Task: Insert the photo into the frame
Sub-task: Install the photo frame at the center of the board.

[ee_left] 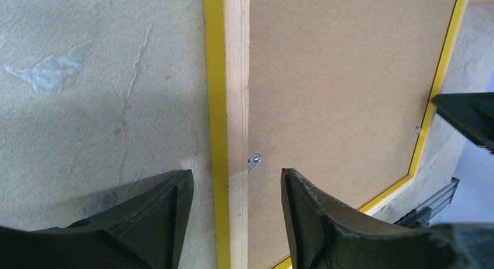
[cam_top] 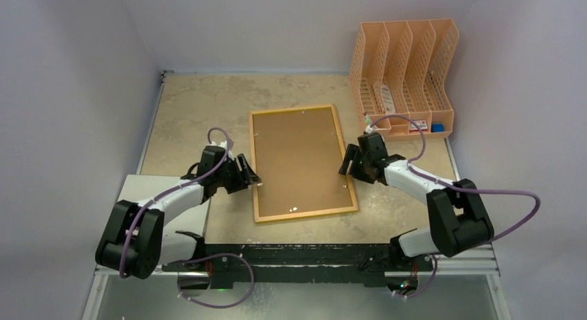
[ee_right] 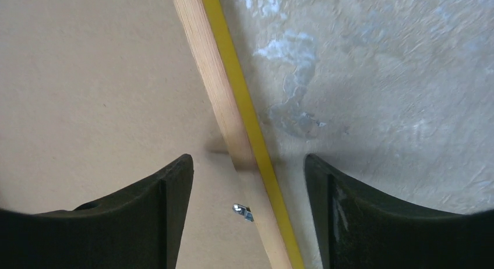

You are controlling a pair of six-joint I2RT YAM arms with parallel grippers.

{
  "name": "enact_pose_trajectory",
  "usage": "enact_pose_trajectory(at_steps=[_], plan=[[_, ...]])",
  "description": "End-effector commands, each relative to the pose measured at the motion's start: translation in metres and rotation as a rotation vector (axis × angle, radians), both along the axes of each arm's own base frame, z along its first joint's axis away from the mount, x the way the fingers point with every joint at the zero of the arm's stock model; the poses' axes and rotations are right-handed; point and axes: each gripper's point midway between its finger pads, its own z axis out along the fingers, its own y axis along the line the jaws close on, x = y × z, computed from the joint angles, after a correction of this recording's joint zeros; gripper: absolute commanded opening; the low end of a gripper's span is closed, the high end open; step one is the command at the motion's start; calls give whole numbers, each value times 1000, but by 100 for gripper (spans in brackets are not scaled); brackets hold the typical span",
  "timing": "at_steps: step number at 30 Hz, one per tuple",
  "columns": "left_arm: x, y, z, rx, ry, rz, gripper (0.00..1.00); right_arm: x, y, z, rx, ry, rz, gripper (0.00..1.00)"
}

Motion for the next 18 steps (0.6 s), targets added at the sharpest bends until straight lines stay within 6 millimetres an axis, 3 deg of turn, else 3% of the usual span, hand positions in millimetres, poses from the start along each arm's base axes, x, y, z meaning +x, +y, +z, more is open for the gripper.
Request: enact_pose_trajectory(at_steps=[1, 6, 11, 18], plan=[[14, -6, 9, -40, -47, 8, 59, -14, 23, -15, 119, 66, 60, 69], [26, -15, 10, -74, -52, -1, 58, -19, 37, -15, 190, 61, 113, 58], [49, -24, 13, -100, -77, 1, 58, -21, 53, 0, 273, 21, 157, 47], [82, -35, 17, -124, -115, -7, 57, -35, 84, 3, 308, 27, 237, 43]])
